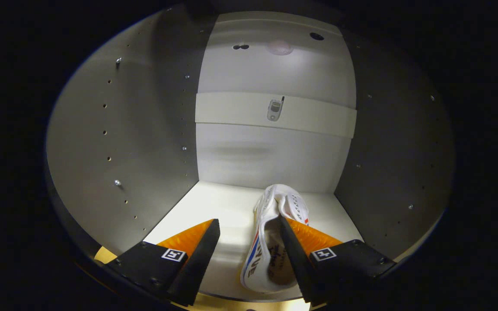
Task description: Open the shoe cabinet door, grab the shoes and put them into the shoe cabinet, then close the shoe cabinet door.
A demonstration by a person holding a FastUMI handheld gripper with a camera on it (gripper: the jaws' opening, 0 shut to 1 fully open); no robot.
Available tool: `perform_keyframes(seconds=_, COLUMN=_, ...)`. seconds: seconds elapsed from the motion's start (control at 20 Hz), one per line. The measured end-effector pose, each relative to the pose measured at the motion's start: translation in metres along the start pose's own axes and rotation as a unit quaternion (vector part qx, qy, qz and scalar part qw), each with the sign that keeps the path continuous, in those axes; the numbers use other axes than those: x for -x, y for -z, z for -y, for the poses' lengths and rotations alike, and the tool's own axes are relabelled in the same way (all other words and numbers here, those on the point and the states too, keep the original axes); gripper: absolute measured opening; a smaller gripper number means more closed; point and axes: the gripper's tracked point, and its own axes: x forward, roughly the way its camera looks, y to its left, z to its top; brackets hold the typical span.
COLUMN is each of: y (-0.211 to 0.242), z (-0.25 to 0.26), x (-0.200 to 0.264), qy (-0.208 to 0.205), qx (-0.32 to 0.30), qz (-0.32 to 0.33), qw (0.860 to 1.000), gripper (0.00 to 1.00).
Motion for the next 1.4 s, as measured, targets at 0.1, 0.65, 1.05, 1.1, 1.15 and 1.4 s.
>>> perform_keyframes(seconds=0.1, y=-0.008, z=0.005, x=0.013, qy=0.006, qx=-0.01, qz=0.013, qw=1.0, gripper=0.92)
perform_keyframes(seconds=0.65, y=-0.049, z=-0.013, x=0.165, qy=0.014, qx=-0.039, qz=0.099, qw=0.994, gripper=0.97)
perform_keyframes(seconds=1.05, y=-0.037, z=-0.023, x=0.331, qy=0.04, qx=-0.039, qz=0.128, qw=0.99, gripper=0.97)
perform_keyframes(seconds=1.1, y=-0.036, z=-0.021, x=0.351, qy=0.045, qx=-0.038, qz=0.131, qw=0.99, gripper=0.97)
perform_keyframes(seconds=1.15, y=-0.035, z=-0.018, x=0.372, qy=0.053, qx=-0.039, qz=0.135, qw=0.989, gripper=0.97)
perform_keyframes(seconds=1.4, y=-0.038, z=0.033, x=0.468, qy=0.11, qx=-0.063, qz=0.17, qw=0.977, gripper=0.98)
